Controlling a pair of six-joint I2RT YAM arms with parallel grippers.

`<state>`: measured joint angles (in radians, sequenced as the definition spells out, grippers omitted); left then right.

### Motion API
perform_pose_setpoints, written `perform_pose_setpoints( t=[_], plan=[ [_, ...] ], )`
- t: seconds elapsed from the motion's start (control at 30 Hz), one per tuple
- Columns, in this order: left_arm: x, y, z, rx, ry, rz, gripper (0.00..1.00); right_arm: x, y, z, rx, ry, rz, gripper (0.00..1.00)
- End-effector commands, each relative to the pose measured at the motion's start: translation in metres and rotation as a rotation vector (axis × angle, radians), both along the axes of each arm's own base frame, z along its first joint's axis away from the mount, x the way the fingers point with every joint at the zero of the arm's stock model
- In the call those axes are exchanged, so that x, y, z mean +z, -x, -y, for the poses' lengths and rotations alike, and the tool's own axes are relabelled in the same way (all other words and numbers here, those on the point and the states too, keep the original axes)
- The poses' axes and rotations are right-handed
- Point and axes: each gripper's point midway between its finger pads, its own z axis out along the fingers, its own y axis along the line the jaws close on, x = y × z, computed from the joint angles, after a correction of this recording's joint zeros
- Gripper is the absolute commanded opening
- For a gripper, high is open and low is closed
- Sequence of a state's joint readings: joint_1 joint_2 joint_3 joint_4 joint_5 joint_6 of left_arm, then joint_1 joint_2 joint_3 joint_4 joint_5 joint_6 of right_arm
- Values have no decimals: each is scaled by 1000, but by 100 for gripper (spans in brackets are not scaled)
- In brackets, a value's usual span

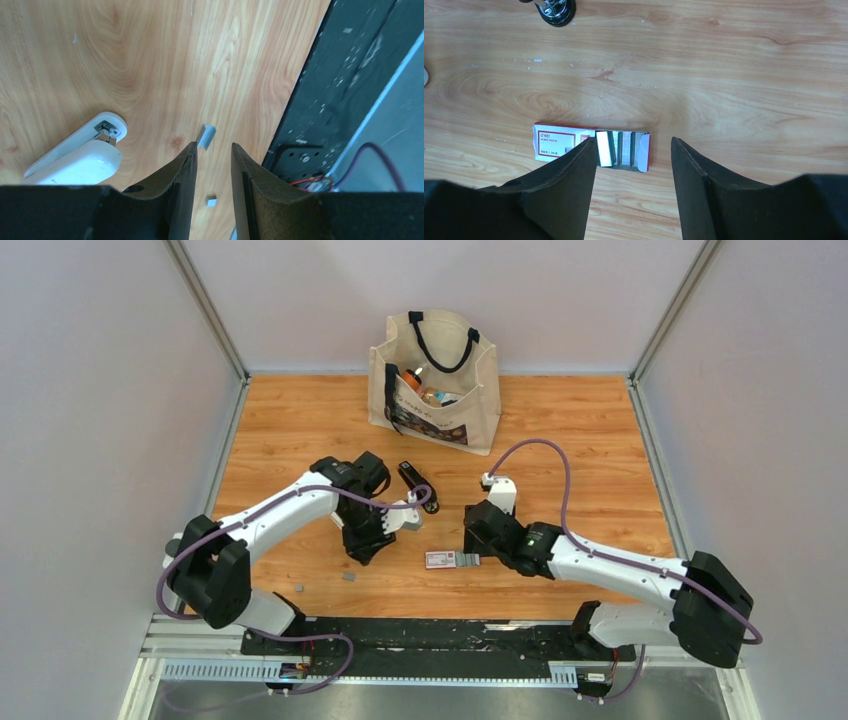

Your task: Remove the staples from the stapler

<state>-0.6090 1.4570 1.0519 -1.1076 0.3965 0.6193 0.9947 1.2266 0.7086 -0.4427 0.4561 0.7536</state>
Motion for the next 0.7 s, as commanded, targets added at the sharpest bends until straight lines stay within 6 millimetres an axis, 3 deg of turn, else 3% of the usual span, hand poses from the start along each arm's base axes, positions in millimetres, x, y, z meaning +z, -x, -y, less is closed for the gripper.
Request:
perform_pose_setpoints(
  t=[0.0,0.33,0.43,0.67],
  plan=[
    [-2,-3,-19,-191,-55,124,40,14,-5,1,-50,-71,60,60],
    [-40,14,-33,-385,-106,233,43,18,-2,3,-85,-161,78,65],
    [-48,10,-30,-396,-113,258,51,16,-1,1,-78,-158,75,65],
    [-57,11,-25,-413,-117,256,52,23,-1,3,-70,-155,95,65]
  ],
)
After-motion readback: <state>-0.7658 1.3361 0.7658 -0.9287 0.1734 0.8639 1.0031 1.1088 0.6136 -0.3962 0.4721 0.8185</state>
